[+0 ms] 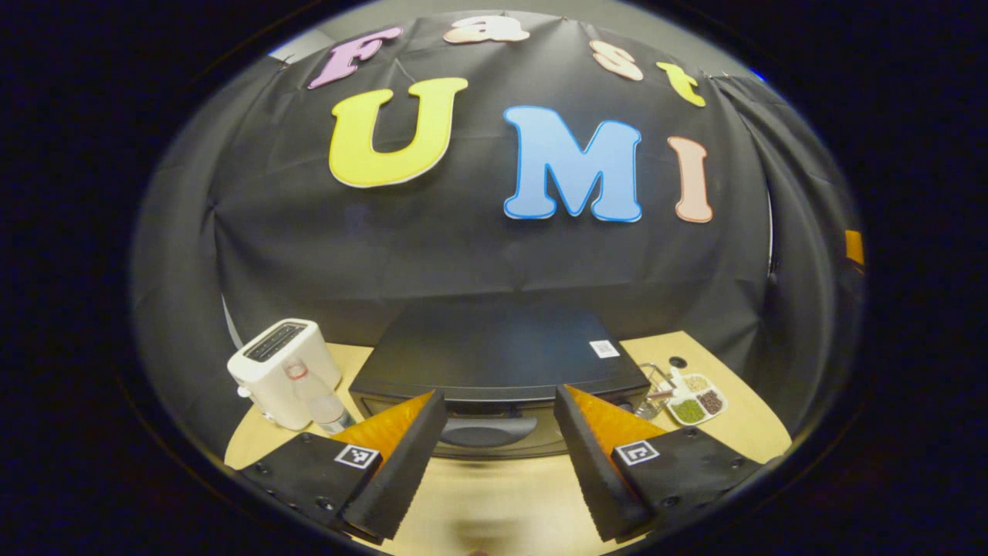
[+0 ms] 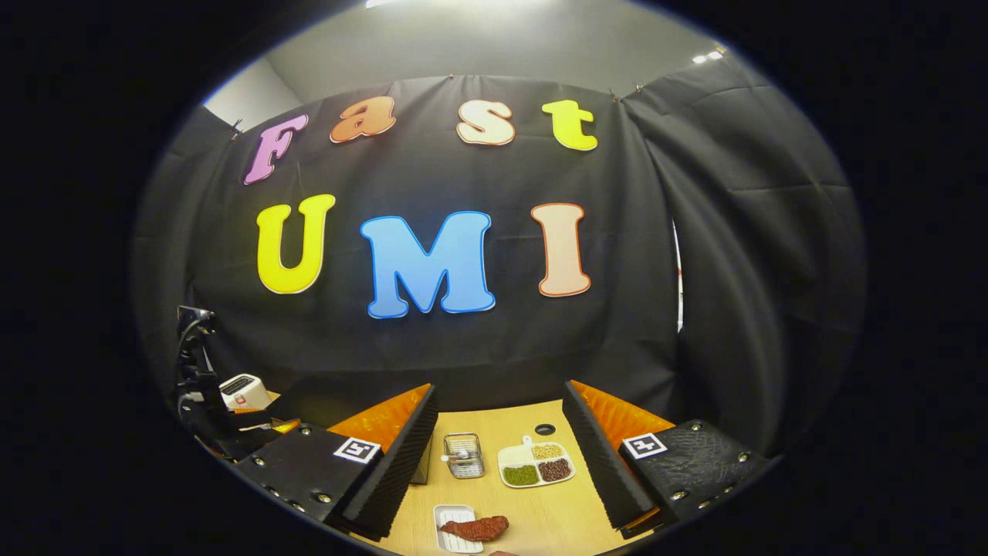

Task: Open the electric oven with the left hand, put the food in, and close the electric oven.

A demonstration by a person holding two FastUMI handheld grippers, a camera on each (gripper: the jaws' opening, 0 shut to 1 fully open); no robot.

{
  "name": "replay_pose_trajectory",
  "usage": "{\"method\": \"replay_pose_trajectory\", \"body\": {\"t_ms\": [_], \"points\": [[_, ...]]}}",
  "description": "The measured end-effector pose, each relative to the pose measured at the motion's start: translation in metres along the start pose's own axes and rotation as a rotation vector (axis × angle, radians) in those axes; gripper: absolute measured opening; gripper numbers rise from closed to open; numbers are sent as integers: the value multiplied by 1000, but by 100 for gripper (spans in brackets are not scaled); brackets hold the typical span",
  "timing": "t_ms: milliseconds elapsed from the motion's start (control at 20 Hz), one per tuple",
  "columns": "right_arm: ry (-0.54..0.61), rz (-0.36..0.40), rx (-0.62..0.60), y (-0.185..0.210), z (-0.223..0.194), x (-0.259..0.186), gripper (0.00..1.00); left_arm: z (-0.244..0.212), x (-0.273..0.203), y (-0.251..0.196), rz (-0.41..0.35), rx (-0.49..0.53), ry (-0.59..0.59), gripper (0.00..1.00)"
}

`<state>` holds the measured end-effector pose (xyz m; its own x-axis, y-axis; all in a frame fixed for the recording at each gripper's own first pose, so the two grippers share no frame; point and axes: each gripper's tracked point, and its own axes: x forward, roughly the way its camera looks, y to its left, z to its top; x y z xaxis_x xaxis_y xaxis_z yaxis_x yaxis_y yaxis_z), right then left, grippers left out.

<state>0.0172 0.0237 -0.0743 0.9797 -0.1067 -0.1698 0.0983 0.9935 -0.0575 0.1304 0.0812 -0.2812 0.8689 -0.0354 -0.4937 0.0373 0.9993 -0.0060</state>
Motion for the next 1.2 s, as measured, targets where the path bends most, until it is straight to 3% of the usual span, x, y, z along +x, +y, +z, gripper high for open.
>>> {"method": "replay_pose_trajectory", "body": {"t_ms": [200, 250, 300, 550, 750, 800, 850, 1200], "points": [[19, -30, -7, -3, -7, -1, 98, -21, 33, 9, 3, 10, 53, 98], [23, -36, -8, -4, -9, -1, 98, -27, 39, 11, 3, 10, 63, 93], [25, -40, -11, -3, -9, -1, 98, -30, 44, 13, 6, 9, 70, 98], [33, -53, -16, 1, -11, 0, 98, -40, 65, 17, 13, 10, 91, 98], [27, -48, -15, 9, -8, 0, 98, -42, 64, 17, 11, 41, 85, 98], [27, -43, -15, 12, -8, 1, 98, -43, 64, 17, 10, 42, 85, 93], [24, -37, -16, 14, -6, 1, 99, -44, 64, 17, 10, 30, 86, 98], [-11, 2, -10, 25, 6, -3, 98, -61, 38, 16, 5, 29, 104, 96]]}}
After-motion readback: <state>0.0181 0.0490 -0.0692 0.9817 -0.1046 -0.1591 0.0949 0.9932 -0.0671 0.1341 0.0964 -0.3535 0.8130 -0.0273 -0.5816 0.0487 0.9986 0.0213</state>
